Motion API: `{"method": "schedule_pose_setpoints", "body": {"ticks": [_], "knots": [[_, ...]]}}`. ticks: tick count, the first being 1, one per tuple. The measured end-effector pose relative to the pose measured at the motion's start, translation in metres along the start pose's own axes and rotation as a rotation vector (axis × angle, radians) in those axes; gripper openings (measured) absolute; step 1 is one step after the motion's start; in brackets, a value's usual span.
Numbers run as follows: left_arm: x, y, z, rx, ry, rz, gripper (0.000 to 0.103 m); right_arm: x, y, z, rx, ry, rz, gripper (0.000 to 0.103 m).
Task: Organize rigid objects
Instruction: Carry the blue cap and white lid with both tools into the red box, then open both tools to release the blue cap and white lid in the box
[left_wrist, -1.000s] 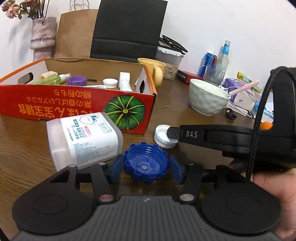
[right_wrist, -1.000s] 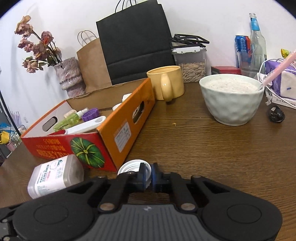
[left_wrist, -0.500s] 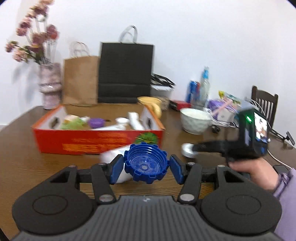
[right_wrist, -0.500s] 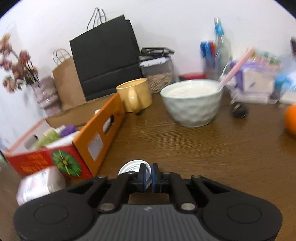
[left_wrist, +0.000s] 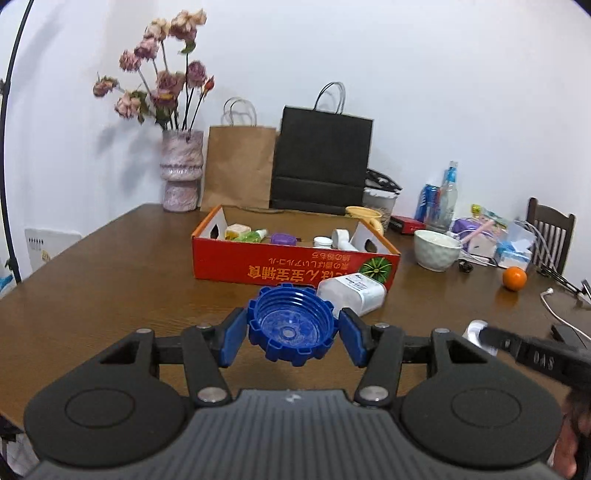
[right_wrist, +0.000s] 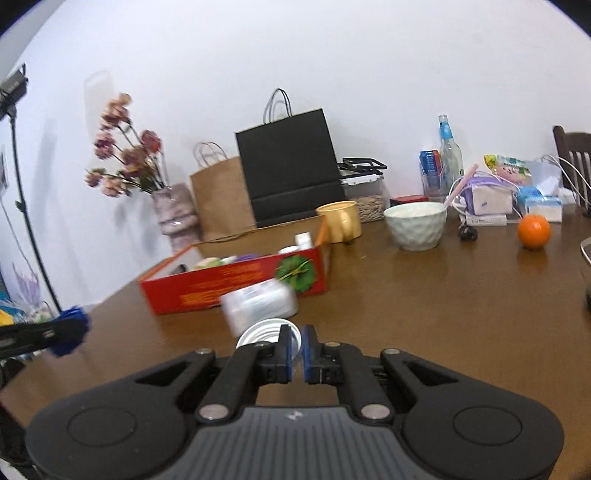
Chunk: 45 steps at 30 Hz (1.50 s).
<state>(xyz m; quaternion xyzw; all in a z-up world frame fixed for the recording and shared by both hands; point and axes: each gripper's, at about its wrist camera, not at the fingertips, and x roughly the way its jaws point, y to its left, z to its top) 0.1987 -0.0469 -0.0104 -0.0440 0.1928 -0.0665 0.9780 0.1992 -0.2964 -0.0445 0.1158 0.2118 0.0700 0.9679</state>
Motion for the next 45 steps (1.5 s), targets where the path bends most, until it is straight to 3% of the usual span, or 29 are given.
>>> {"method": "schedule_pose_setpoints", "body": {"ticks": [9,19,22,29,34,38,45], "knots": [[-0.033,0.018,-0.012,-0.011,-0.032,-0.048,0.056,-0.034,0.036,-0.018,-0.081,0.003,-0.028,0.006],[-0.010,0.031,-0.007,-0.032,-0.004,-0.046,0.056,-0.005,0.041,-0.008,-0.087,0.028,-0.005,0.006],[0.009,0.036,0.005,-0.040,0.003,-0.059,0.056,0.011,0.045,0.007,-0.098,0.024,0.035,0.006],[0.092,0.054,0.077,-0.036,0.004,-0.146,0.056,0.079,0.048,0.097,-0.198,-0.013,0.108,0.006],[0.190,0.065,0.133,-0.079,0.107,-0.199,0.056,0.174,0.040,0.161,-0.219,0.076,0.101,0.006],[0.265,0.067,0.150,-0.080,0.195,-0.203,0.056,0.252,0.026,0.182,-0.200,0.197,0.083,0.006],[0.361,0.063,0.144,-0.023,0.334,-0.142,0.056,0.362,0.012,0.190,-0.153,0.360,0.041,0.006]]}}
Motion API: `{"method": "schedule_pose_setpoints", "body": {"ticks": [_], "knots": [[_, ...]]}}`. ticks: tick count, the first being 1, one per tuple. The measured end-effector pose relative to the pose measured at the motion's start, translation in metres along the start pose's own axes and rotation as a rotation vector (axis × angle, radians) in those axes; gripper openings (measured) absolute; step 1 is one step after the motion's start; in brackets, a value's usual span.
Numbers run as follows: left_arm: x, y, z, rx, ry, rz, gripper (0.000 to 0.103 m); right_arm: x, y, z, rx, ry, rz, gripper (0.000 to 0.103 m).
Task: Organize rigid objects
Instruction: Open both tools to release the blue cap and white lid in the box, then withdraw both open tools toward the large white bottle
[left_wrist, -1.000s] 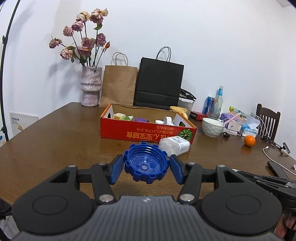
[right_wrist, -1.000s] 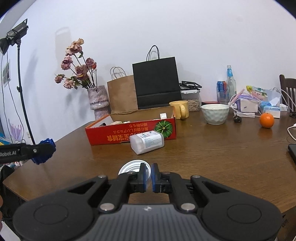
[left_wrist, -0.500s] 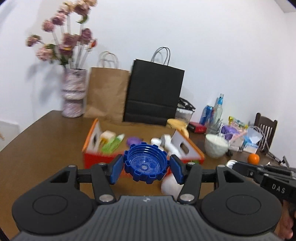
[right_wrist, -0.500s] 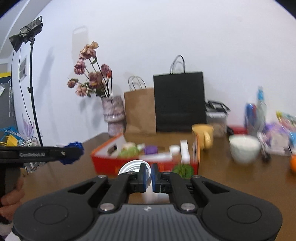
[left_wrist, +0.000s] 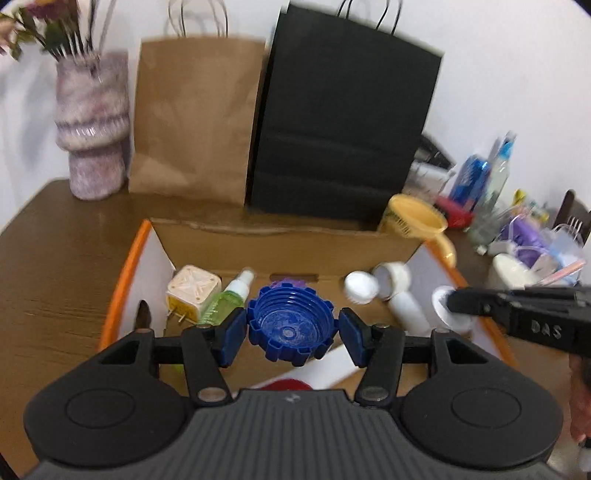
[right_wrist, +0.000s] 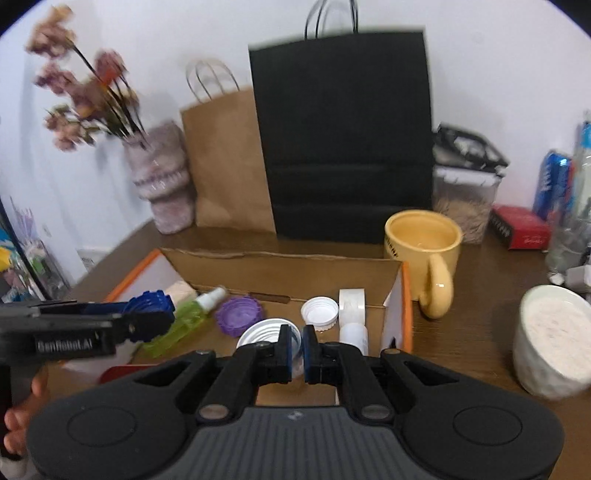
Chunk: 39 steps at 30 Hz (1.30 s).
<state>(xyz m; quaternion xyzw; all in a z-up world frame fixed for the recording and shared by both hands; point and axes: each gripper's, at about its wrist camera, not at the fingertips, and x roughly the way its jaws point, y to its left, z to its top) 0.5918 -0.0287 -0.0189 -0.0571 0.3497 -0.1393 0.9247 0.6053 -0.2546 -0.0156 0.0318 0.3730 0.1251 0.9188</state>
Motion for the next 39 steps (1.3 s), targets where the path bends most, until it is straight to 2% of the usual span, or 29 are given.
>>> {"method": "schedule_pose_setpoints", "body": {"ticks": [4,7,8,14,18,22,27,30,34,37,39], "knots": [[0.025,0.011,0.001,-0.047,0.058,-0.012,0.057,0.048,-0.001,0.007,-0.008,0.074,-0.047,0.007],[0.031,0.013,-0.001,-0.048,0.050,0.011,0.066,0.068,-0.006,0.006,0.022,0.111,-0.076,0.020],[0.032,0.014,-0.001,-0.051,0.047,0.011,0.066,0.070,-0.006,0.005,0.026,0.108,-0.076,0.023],[0.022,0.017,0.004,-0.053,0.027,0.028,0.066,0.052,-0.002,0.009,0.004,0.071,-0.070,0.023],[-0.004,0.008,0.009,-0.040,0.000,0.027,0.067,0.018,0.005,0.018,-0.018,0.027,-0.069,0.023],[-0.049,-0.007,0.016,-0.009,-0.054,0.031,0.073,-0.033,0.015,0.023,-0.040,-0.020,-0.060,0.025],[-0.117,-0.027,0.014,0.025,-0.134,0.042,0.082,-0.102,0.027,0.016,-0.059,-0.082,-0.045,0.037],[-0.160,-0.040,-0.005,0.065,-0.238,0.099,0.083,-0.147,0.035,-0.003,-0.092,-0.154,-0.025,0.043],[-0.219,-0.057,-0.045,0.076,-0.434,0.200,0.088,-0.199,0.053,-0.045,-0.212,-0.323,-0.069,0.045],[-0.251,-0.066,-0.074,0.083,-0.505,0.226,0.088,-0.229,0.064,-0.078,-0.259,-0.414,-0.070,0.045],[-0.270,-0.075,-0.097,0.101,-0.547,0.251,0.088,-0.246,0.070,-0.101,-0.264,-0.442,-0.079,0.048]]}}
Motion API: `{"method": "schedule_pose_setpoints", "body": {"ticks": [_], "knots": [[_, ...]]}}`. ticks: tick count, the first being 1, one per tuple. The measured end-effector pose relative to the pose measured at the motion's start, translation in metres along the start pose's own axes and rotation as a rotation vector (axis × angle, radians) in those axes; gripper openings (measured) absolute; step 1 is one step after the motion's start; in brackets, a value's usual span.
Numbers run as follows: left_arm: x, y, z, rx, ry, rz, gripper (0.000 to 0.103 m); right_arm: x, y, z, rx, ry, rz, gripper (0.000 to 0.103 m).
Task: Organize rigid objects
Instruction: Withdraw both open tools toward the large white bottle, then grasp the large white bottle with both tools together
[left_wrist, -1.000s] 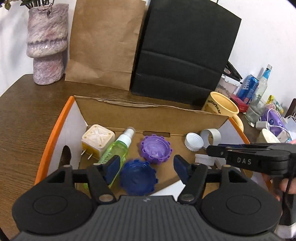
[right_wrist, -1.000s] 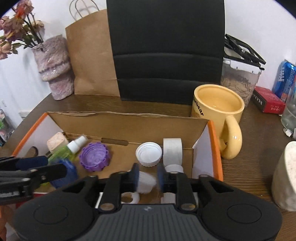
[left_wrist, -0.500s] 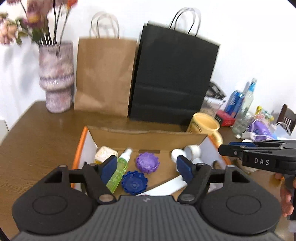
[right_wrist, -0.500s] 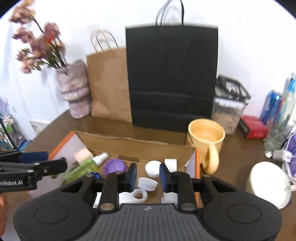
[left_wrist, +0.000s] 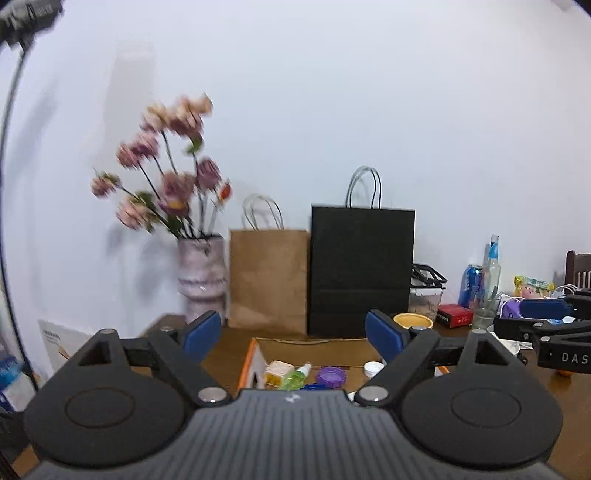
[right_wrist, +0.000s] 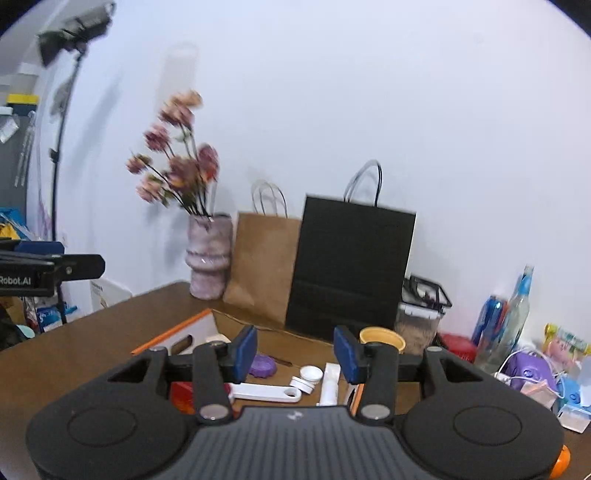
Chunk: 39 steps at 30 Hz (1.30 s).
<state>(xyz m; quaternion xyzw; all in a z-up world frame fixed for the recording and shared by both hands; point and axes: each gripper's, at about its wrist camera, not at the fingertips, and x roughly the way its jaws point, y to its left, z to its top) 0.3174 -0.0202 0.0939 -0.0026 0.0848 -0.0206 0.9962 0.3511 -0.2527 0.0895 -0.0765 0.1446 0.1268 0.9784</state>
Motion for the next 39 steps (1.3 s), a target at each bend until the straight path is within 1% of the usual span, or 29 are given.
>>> {"method": "schedule_pose_setpoints", "body": {"ticks": [2,4,8,10,13,15,17,18,19,22,26,28,29,33,34,36,38,39], "knots": [[-0.027,-0.001,-0.010,0.008,-0.025,0.004,0.088,-0.025,0.011,-0.012,-0.016,-0.022,-0.020,0.051],[-0.054,-0.001,-0.023,-0.005,-0.020,0.000,0.088,-0.048,0.023,-0.026,-0.021,-0.038,-0.030,0.052],[-0.107,0.001,-0.055,-0.039,-0.020,-0.013,0.091,-0.100,0.045,-0.063,0.007,-0.054,-0.014,0.055],[-0.138,0.000,-0.079,-0.053,-0.004,-0.007,0.091,-0.124,0.055,-0.082,0.039,-0.053,-0.013,0.055],[-0.182,0.001,-0.110,-0.072,0.041,-0.014,0.091,-0.165,0.072,-0.115,0.108,-0.030,-0.013,0.056],[-0.203,0.002,-0.121,-0.070,0.051,-0.012,0.091,-0.184,0.080,-0.131,0.135,-0.016,0.018,0.056],[-0.214,0.000,-0.122,-0.064,0.052,-0.025,0.091,-0.193,0.086,-0.140,0.133,0.002,0.032,0.056],[-0.215,-0.002,-0.119,-0.059,0.050,-0.051,0.091,-0.196,0.088,-0.141,0.129,0.006,0.028,0.056],[-0.215,-0.003,-0.117,-0.058,0.042,-0.061,0.091,-0.197,0.089,-0.143,0.128,0.006,0.022,0.056],[-0.209,-0.005,-0.115,-0.085,0.040,-0.049,0.091,-0.197,0.084,-0.146,0.157,0.008,0.008,0.056],[-0.193,-0.006,-0.121,-0.109,0.101,-0.078,0.091,-0.187,0.070,-0.151,0.189,0.023,-0.004,0.056],[-0.181,-0.008,-0.127,-0.109,0.131,-0.078,0.088,-0.179,0.061,-0.155,0.214,0.037,-0.004,0.056],[-0.174,-0.010,-0.129,-0.112,0.148,-0.078,0.086,-0.172,0.054,-0.157,0.230,0.048,-0.004,0.056],[-0.136,-0.013,-0.131,-0.141,0.236,-0.110,0.069,-0.140,0.034,-0.158,0.257,0.090,-0.005,0.056],[-0.127,-0.015,-0.131,-0.146,0.251,-0.125,0.065,-0.129,0.028,-0.155,0.262,0.097,0.007,0.056],[-0.102,-0.021,-0.127,-0.153,0.284,-0.151,0.060,-0.104,0.013,-0.148,0.294,0.117,0.058,0.055],[-0.074,-0.029,-0.122,-0.160,0.307,-0.206,0.060,-0.077,0.001,-0.139,0.304,0.138,0.104,0.054],[-0.061,-0.034,-0.120,-0.162,0.315,-0.225,0.060,-0.063,-0.004,-0.134,0.297,0.145,0.110,0.052]]}}
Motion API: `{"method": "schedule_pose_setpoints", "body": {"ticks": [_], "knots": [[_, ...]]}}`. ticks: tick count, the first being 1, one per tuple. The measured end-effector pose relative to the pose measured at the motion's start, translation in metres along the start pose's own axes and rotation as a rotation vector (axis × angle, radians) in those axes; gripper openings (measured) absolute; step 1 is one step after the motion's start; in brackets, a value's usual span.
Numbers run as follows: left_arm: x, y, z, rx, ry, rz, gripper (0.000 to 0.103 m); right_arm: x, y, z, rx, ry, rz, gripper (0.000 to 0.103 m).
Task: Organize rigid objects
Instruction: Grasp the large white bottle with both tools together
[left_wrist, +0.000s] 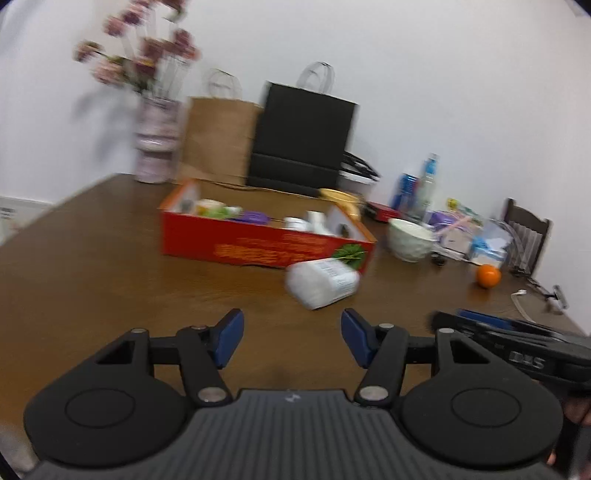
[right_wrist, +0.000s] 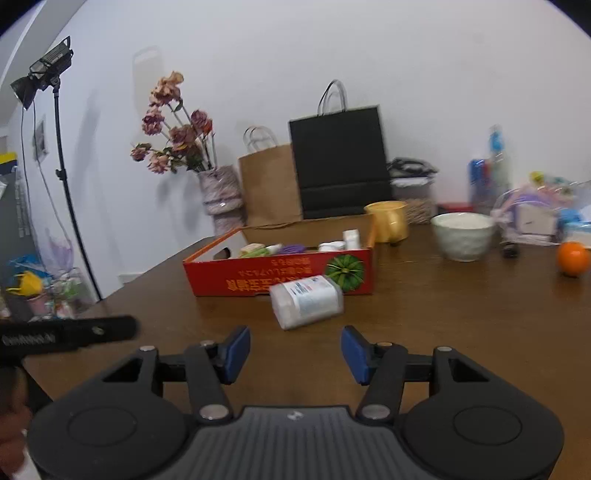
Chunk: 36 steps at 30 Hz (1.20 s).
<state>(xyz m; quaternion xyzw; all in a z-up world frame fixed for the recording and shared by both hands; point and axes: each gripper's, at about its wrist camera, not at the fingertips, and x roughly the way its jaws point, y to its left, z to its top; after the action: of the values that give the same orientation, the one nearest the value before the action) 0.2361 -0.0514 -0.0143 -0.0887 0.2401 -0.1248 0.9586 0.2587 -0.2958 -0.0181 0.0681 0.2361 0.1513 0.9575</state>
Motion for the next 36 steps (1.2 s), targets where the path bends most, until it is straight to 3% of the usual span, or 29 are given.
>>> {"method": "schedule_pose_setpoints", "body": {"ticks": [5,10,13,14,15,16,17,22,27,31,36], "knots": [[0.079,-0.007,0.026,-0.024,0.071,-0.024,0.061,0.076,-0.025,0.039,-0.007,0.086,0.002,0.049],[0.142,-0.001,0.041,-0.096,0.149,-0.033,0.060,0.146,-0.051,0.057,0.024,0.172,0.021,0.045],[0.165,0.006,0.044,-0.155,0.176,-0.076,0.060,0.174,-0.063,0.055,0.079,0.217,0.055,0.035],[0.172,0.009,0.043,-0.171,0.192,-0.085,0.059,0.181,-0.067,0.053,0.103,0.232,0.070,0.031],[0.176,0.010,0.041,-0.181,0.201,-0.086,0.046,0.184,-0.070,0.050,0.126,0.222,0.097,0.030],[0.182,0.011,0.040,-0.186,0.214,-0.085,0.036,0.185,-0.072,0.049,0.140,0.221,0.120,0.029],[0.185,0.014,0.038,-0.208,0.212,-0.118,0.033,0.186,-0.072,0.048,0.149,0.221,0.130,0.028],[0.187,0.023,0.039,-0.281,0.213,-0.125,0.029,0.188,-0.079,0.047,0.205,0.235,0.170,0.024],[0.176,0.017,0.040,-0.226,0.179,-0.084,0.026,0.174,-0.072,0.042,0.204,0.204,0.177,0.020],[0.142,0.011,0.037,-0.183,0.088,-0.100,0.026,0.133,-0.051,0.040,0.169,0.119,0.176,0.018],[0.071,0.005,0.030,-0.153,-0.029,-0.169,0.026,0.053,-0.006,0.028,0.077,-0.040,0.132,0.017]]}}
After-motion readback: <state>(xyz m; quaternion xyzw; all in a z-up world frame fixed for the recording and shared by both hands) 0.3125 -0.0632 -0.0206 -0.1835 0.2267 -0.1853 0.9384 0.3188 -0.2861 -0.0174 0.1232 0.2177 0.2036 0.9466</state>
